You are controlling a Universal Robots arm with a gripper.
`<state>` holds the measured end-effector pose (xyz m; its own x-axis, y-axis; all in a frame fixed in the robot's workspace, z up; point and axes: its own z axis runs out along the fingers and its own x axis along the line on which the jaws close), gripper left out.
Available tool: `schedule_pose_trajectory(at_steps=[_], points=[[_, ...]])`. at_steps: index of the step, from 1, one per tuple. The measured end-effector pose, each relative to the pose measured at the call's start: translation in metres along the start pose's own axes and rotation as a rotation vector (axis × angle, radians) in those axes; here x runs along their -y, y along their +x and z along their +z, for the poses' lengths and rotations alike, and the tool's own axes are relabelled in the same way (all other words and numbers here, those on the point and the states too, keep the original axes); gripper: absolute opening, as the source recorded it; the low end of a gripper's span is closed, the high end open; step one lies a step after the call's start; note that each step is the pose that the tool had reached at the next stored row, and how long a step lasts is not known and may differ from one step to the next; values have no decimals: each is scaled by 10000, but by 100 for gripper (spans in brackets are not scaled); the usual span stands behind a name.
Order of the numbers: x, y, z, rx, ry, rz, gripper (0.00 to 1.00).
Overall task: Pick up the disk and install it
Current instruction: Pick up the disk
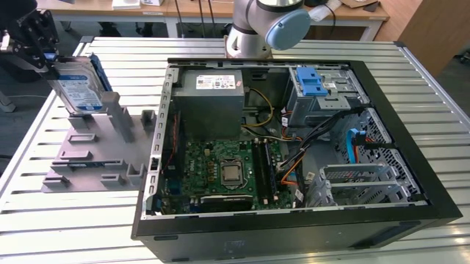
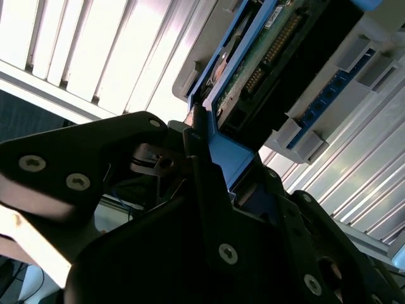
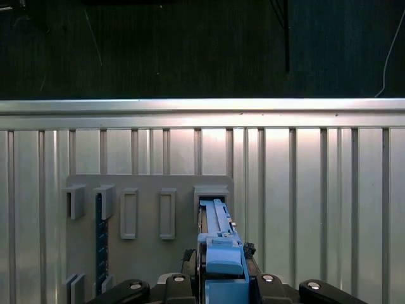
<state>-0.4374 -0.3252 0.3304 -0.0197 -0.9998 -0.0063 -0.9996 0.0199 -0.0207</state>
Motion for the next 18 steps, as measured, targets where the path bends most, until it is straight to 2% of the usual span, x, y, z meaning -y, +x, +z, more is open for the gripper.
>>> schedule_pose_trajectory(at_steps=[7,18], points=[[1,0,-30,-1,-2,0,36],[2,-1,-114,0,0,0,36]])
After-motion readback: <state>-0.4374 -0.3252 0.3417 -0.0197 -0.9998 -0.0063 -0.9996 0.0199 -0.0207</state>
